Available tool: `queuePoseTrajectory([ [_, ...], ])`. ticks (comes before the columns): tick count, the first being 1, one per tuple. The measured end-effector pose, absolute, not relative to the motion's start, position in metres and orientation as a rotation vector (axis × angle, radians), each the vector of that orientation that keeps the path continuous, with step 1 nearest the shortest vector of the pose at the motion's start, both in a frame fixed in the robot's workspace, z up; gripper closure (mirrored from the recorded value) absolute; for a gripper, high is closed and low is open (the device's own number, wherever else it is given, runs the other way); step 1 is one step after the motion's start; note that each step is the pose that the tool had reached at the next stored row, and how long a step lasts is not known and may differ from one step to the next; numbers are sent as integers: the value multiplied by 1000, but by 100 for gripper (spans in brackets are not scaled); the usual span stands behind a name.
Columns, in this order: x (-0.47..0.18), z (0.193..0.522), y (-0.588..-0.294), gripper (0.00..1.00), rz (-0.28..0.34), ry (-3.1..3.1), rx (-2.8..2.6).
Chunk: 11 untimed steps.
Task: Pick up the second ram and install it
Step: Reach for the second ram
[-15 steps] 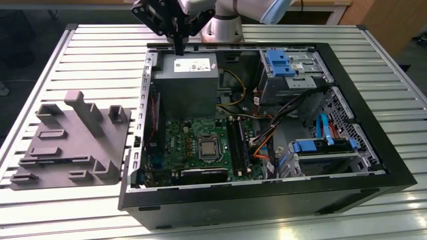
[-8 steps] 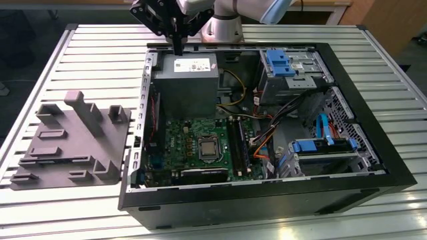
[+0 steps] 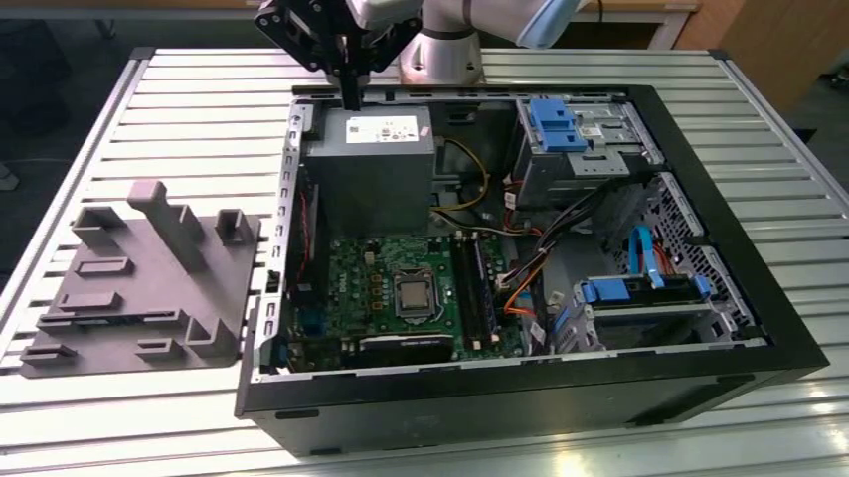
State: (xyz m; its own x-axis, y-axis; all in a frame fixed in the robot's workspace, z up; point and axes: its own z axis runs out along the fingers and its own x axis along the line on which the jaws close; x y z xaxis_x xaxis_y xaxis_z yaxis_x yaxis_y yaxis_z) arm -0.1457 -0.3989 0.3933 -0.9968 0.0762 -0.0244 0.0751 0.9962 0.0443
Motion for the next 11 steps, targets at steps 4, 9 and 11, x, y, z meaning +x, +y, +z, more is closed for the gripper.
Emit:
queuePoseTrajectory([
  [4, -147, 393, -399, 89, 68, 3112, 118],
  [9, -149, 393, -399, 89, 68, 3112, 118],
  [11, -149, 393, -399, 89, 68, 3112, 118],
])
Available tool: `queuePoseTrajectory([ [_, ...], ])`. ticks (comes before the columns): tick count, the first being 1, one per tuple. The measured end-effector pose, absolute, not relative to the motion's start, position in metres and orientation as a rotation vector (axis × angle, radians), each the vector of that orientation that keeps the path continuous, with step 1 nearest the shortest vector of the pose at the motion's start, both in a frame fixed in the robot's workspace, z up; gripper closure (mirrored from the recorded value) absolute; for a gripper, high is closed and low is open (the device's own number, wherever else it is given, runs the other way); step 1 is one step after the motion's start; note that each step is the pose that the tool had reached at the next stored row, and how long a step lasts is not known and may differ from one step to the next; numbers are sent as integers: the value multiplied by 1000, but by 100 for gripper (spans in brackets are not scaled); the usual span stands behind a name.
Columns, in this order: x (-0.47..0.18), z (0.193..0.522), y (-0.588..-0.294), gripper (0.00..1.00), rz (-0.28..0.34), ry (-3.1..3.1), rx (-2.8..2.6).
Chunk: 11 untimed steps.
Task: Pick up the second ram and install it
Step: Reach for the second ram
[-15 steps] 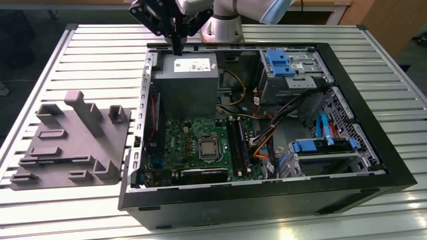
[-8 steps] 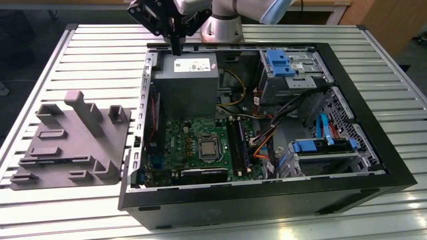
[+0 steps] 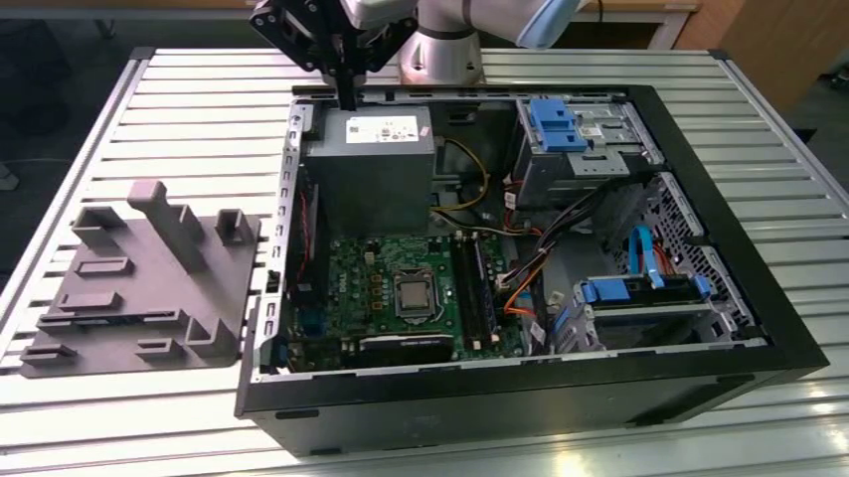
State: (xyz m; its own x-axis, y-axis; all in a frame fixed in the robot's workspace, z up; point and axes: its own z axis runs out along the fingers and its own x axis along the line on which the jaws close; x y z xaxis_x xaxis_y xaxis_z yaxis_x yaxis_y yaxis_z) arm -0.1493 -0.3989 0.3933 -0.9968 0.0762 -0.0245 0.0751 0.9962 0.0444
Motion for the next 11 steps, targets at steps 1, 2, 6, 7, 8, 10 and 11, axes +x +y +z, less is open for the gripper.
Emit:
queuePoseTrajectory([
  [1, -150, 393, -399, 89, 68, 3113, 118],
  [2, -150, 393, -399, 89, 68, 3112, 118],
  [6, -151, 393, -399, 89, 68, 3112, 118],
  [7, -151, 393, -399, 89, 68, 3112, 118],
  [8, -152, 393, -399, 89, 68, 3112, 118],
  [10, -152, 393, -399, 89, 68, 3112, 118],
  [11, -153, 393, -399, 89, 68, 3112, 118],
])
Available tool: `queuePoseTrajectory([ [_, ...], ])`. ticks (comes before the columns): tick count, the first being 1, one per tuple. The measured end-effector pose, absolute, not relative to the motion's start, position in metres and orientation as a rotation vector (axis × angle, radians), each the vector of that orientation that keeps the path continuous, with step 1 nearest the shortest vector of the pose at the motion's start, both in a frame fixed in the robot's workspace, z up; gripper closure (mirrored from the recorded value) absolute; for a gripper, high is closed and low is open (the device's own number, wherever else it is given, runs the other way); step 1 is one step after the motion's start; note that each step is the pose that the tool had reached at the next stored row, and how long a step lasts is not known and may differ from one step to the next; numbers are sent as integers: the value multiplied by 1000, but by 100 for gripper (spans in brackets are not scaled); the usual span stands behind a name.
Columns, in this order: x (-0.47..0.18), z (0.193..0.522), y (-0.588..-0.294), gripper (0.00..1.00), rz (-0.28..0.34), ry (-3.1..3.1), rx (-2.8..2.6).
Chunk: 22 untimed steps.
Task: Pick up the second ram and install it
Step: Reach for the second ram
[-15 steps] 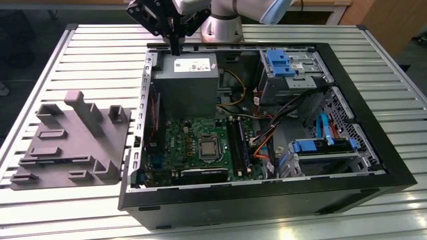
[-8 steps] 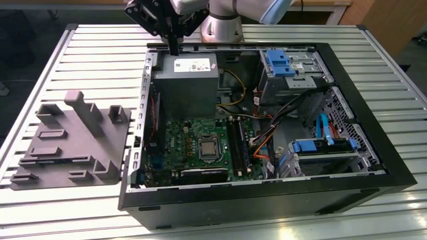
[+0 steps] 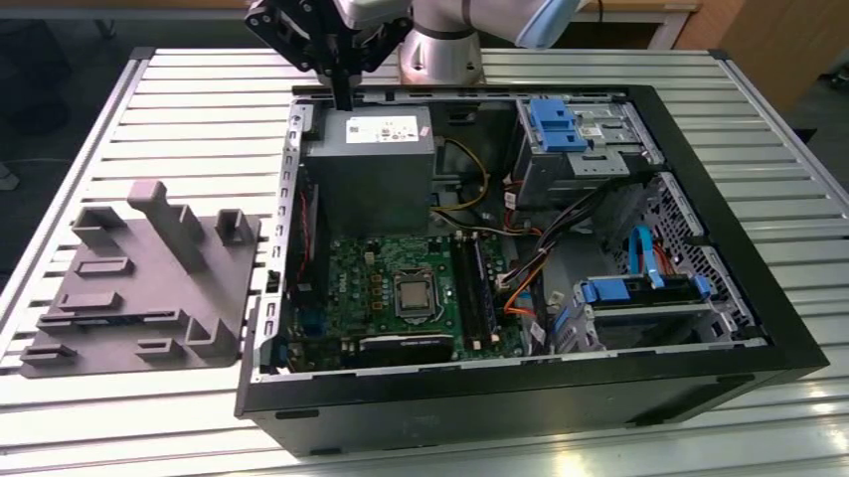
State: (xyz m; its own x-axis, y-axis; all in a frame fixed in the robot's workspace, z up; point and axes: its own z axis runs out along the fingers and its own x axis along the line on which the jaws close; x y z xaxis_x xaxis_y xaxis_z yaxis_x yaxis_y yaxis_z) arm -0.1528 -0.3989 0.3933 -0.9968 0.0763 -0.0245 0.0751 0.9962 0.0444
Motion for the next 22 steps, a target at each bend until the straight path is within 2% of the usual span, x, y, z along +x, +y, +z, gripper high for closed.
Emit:
queuePoseTrajectory([
  [22, -159, 393, -399, 89, 68, 3112, 118],
])
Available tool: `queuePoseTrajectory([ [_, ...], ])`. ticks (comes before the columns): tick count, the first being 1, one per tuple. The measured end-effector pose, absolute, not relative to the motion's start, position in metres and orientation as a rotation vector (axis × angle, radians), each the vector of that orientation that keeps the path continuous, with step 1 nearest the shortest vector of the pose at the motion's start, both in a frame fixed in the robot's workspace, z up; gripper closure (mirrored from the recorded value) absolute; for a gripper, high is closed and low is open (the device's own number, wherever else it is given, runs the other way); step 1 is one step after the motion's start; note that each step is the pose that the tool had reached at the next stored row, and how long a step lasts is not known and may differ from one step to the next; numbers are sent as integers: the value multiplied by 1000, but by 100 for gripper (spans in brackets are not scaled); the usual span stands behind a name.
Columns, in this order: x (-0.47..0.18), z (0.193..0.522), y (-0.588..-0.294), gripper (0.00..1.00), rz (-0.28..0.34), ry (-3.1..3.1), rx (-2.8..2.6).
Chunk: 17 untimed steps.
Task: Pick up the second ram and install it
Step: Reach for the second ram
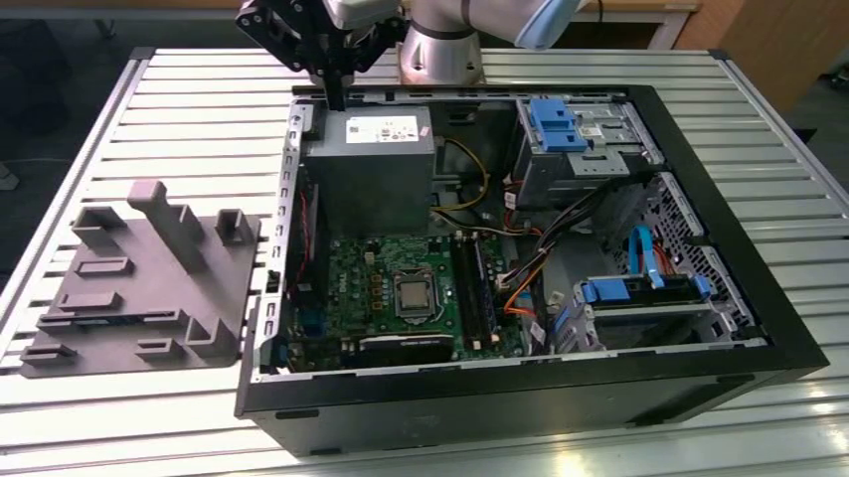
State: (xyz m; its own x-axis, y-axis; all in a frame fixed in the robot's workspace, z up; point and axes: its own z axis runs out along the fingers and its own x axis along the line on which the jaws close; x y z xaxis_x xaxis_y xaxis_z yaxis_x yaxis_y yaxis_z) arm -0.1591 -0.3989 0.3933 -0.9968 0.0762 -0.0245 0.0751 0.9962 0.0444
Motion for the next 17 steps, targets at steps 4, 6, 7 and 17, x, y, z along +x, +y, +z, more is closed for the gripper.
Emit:
queuePoseTrajectory([
  [4, -160, 393, -399, 89, 68, 3113, 118],
  [6, -161, 393, -399, 89, 68, 3112, 118],
  [7, -161, 393, -399, 89, 68, 3113, 118],
  [17, -164, 393, -399, 89, 68, 3113, 118],
])
